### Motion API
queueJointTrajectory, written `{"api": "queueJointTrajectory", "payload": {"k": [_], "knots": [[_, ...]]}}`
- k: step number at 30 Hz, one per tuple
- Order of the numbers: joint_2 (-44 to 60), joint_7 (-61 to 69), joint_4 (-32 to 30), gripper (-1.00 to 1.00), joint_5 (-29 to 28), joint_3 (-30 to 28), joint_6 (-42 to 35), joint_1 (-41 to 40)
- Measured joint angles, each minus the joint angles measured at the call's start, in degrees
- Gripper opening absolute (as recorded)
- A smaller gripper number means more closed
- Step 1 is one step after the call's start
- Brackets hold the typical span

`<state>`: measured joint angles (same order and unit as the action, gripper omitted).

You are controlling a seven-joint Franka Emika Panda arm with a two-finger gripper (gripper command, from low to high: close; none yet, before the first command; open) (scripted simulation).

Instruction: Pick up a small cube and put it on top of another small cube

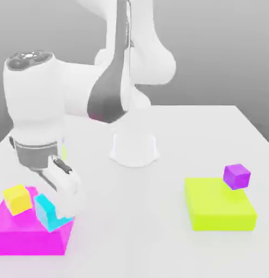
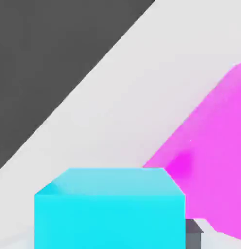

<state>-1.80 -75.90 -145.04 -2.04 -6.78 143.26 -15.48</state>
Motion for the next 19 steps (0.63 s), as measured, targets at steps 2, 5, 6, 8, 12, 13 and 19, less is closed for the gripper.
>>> {"api": "queueJointTrajectory", "payload": {"k": [2,5,6,8,12,13,19], "knots": [[-4.18,-1.28,-2.90,-1.00,-0.64,-0.33,-1.25,-0.71],[-10.47,-3.19,-7.25,-1.00,-1.55,-0.77,-3.13,-2.26],[-12.57,-3.79,-8.70,-1.00,-1.80,-0.90,-3.77,-2.88],[-16.78,-4.90,-11.60,-1.00,-2.20,-1.13,-5.04,-4.18],[-19.24,-6.09,-16.02,-1.00,-2.46,-1.64,-3.07,-5.75],[-17.70,-6.06,-16.63,-1.00,-2.40,-1.77,-0.91,-5.76],[-12.45,-5.77,-18.13,1.00,-2.04,-2.10,5.83,-5.60]]}}
